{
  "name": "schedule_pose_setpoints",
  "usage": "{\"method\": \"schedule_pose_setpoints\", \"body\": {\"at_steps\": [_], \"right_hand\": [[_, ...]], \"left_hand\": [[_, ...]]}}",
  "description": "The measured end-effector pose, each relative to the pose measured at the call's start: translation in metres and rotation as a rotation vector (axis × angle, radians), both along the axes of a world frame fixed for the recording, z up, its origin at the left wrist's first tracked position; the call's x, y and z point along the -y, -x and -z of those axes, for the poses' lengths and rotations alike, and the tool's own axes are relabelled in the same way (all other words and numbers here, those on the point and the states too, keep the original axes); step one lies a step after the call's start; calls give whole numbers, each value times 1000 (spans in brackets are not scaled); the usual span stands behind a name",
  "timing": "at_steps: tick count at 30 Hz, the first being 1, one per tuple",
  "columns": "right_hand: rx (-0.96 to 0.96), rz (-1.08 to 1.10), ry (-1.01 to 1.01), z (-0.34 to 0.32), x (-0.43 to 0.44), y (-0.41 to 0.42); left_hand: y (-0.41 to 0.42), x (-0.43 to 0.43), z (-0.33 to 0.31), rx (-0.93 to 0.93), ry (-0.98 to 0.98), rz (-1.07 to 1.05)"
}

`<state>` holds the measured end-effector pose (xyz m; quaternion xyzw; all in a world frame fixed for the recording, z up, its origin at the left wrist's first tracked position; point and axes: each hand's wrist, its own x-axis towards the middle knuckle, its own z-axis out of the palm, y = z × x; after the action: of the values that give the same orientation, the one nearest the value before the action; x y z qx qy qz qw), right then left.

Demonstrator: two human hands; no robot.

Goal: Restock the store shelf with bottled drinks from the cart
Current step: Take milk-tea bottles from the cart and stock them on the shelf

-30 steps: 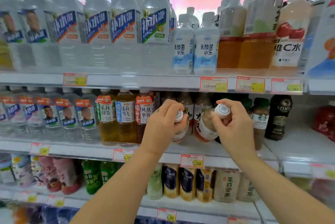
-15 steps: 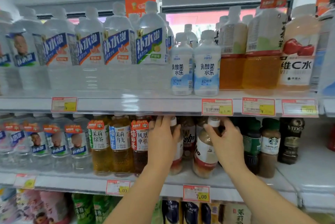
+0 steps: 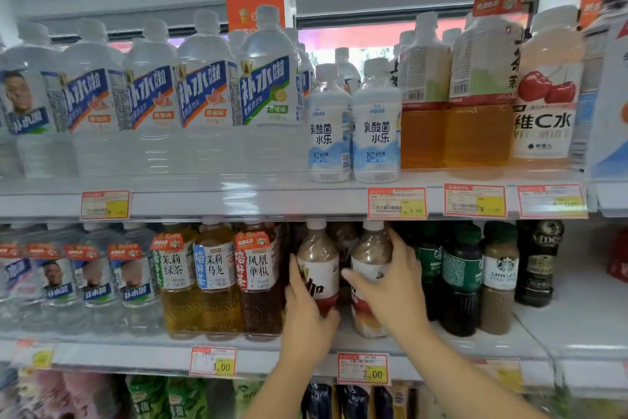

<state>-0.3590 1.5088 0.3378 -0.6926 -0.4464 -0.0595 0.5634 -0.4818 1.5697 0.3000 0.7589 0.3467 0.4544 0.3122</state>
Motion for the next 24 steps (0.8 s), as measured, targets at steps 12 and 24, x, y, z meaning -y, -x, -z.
{"method": "schedule_pose_setpoints", "body": {"at_steps": [12, 24], "right_hand": [[-79, -163, 21, 22, 12, -20], [-81, -118, 34, 43, 24, -16]], "left_hand": [[2, 10, 25, -299, -495, -285], [4, -1, 15, -635, -354, -301]]}}
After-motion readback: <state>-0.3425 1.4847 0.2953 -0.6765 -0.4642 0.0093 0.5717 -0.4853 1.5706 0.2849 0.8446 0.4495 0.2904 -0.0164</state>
